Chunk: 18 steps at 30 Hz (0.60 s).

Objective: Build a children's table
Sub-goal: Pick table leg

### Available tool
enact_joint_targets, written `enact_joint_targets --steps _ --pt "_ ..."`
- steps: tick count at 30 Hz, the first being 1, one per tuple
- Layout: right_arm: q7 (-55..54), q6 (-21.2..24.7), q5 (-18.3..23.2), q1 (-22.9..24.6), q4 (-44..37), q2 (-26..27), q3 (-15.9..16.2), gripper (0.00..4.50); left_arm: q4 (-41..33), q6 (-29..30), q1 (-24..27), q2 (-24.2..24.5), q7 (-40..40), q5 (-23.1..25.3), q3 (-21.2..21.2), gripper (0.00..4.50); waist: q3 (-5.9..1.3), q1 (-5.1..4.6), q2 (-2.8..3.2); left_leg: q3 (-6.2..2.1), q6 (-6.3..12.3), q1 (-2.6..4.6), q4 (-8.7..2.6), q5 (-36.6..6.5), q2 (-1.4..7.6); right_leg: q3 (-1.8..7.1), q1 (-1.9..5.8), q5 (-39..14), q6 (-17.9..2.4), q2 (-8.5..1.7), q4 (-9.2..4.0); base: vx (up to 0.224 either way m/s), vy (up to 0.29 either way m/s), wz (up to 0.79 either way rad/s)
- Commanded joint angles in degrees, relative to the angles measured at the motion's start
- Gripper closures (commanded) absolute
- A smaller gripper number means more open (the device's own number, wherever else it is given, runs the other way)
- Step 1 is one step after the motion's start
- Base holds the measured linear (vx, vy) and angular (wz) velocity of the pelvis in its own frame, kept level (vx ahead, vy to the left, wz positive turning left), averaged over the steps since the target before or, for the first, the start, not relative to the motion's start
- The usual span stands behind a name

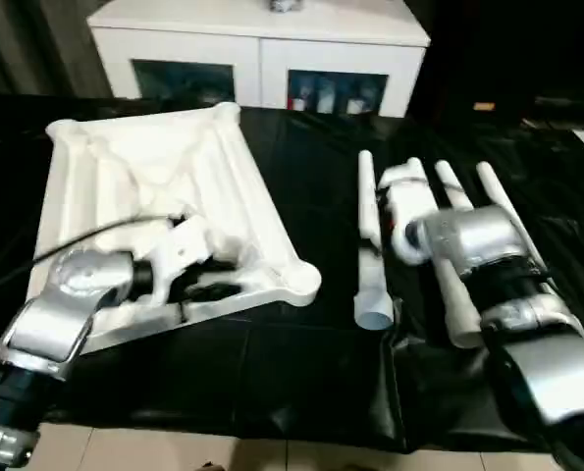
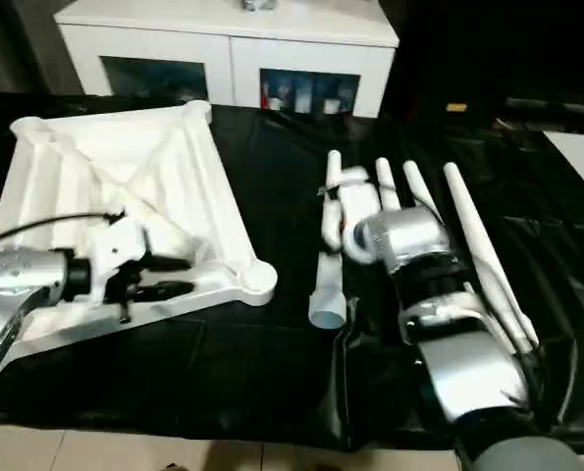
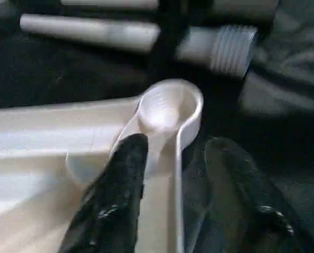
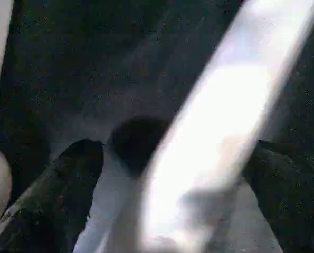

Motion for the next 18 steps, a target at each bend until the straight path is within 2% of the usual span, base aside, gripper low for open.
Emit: enact_joint_targets --steps 1,3,5,6,8,13,18 --pt "-0.44 0.99 0.87 -0.80 2.66 -0.21 -2.13 0.00 -3.26 2.21 0.29 -0.73 0.07 -2.09 0.59 2.40 -3.96 0.25 0.08 -0.46 0.64 0.35 -4.15 1.21 3.68 2.43 3.41 5.30 -18.34 -5.02 -2.34 0.000 0.000 0.00" --pt "-0.97 0.96 0.61 -0.88 4.12 0.02 -2.28 0.28 -5.26 3.97 0.18 -0.92 -0.26 -3.24 0.44 2.34 -3.94 0.29 0.24 -0.42 0.04 0.42 -4.18 0.36 3.66 2.36 3.28 3.61 -17.96 -5.02 -2.37 0.000 0.000 0.00" --pt "-0.55 0.87 0.14 -1.61 6.15 0.11 -2.28 0.39 -6.93 5.52 -0.02 -0.80 -0.60 -3.94 0.33 2.34 -3.81 0.24 0.06 -0.39 -0.56 0.43 -4.22 -0.73 3.63 2.40 3.19 2.06 -17.57 -4.95 -2.54 0.000 0.000 0.00" --pt "-0.48 0.81 -0.05 -1.94 6.88 0.14 -2.35 0.39 -7.45 5.94 -0.10 -0.63 -0.75 -4.06 0.24 2.34 -3.77 0.25 0.18 -0.40 -0.83 0.47 -4.21 -1.22 3.59 2.41 3.12 1.20 -17.32 -4.96 -2.61 0.000 0.000 0.00" --pt "-0.24 0.27 -0.14 -2.70 8.55 0.16 -2.38 0.72 -8.64 7.02 -0.18 -0.35 -1.08 -4.84 0.16 2.34 -3.64 0.25 0.17 -0.39 -1.39 0.42 -4.26 -2.58 3.56 2.47 3.08 -0.91 -16.97 -4.95 -2.81 0.000 0.000 0.00" --pt "0.36 -0.13 -0.80 -3.64 10.00 -0.04 -2.39 1.04 -12.08 10.72 -1.06 0.71 -1.92 -6.58 -0.21 2.34 -3.65 0.22 0.22 -0.39 -2.17 0.37 -4.28 -3.39 3.55 2.45 2.98 -1.46 -16.44 -4.81 -2.81 0.000 0.000 0.00" --pt "0.55 -1.11 -1.05 -4.63 11.73 -0.48 -2.67 1.47 -12.08 9.69 -1.64 0.54 -1.03 -5.13 -0.56 2.34 -3.58 0.15 0.23 -0.39 -2.36 0.27 -4.28 -4.00 3.54 2.48 2.98 -2.64 -16.22 -4.74 -2.98 0.000 0.000 0.00"
